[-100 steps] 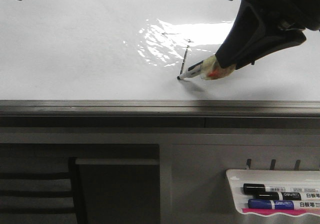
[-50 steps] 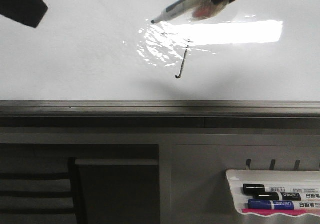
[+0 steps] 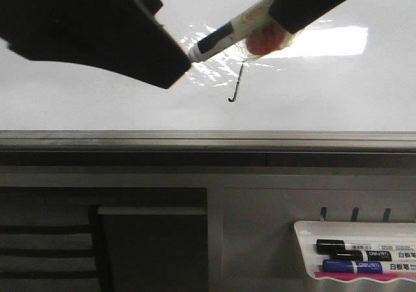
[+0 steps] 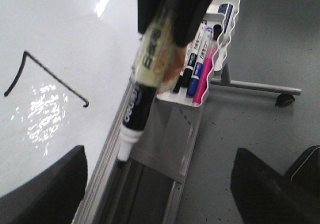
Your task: Write number 7 on whiteboard
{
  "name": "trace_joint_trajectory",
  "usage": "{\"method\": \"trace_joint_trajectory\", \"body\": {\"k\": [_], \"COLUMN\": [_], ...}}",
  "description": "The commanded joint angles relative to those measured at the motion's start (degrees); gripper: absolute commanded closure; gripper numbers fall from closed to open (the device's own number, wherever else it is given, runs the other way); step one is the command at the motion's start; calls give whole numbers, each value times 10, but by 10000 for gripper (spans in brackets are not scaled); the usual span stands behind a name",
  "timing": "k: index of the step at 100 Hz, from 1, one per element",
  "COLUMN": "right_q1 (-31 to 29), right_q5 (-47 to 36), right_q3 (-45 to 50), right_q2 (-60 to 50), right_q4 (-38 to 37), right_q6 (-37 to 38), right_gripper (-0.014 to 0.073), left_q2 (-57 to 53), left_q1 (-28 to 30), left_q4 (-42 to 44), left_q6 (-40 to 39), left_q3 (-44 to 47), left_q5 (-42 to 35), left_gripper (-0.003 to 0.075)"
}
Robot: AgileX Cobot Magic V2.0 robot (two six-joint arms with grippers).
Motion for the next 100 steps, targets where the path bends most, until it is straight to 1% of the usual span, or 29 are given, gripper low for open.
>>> {"method": "trace_joint_trajectory", "body": {"k": [1,9,17,34,39,46,63,75,89,100], "right_q1": [0,0,0,0,0,0,0,0,0,0], "right_q5": [-14,-7,10,13,13,13,13,13,10,13], "right_q3": [-20,-20,-20,-20,-20,-20,-20,-20,-20,-20], "right_q2": [-14,-14,-14,-14,-14,-14,-14,-14,-14,-14], "right_q4": [11,11,11,13,15,16,16,16,23,29], "right_q6": [-9,-16,-41,-41,-41,-41,-41,-41,-40,-40], "right_gripper": [638,638,638,638,638,638,638,638,638,638], "left_q2": [6,27,44,74,82,90,90,89,89,89], "left_q1": [-20,-25,-27,-28,-28,-28,-28,-28,-28,-28], "left_q4": [-10,-10,-10,-10,-10,-8,-8,-8,-8,-8], "left_q6": [3,3,3,3,3,3,3,3,3,3], "left_q3": [-22,-30,-41,-68,-69,-69,-69,-69,-69,-69], "left_q5": [-66,-66,-66,-65,-63,-63,-68,-68,-68,-69], "left_gripper": [175,175,175,177,190,237,406,505,590,641]}}
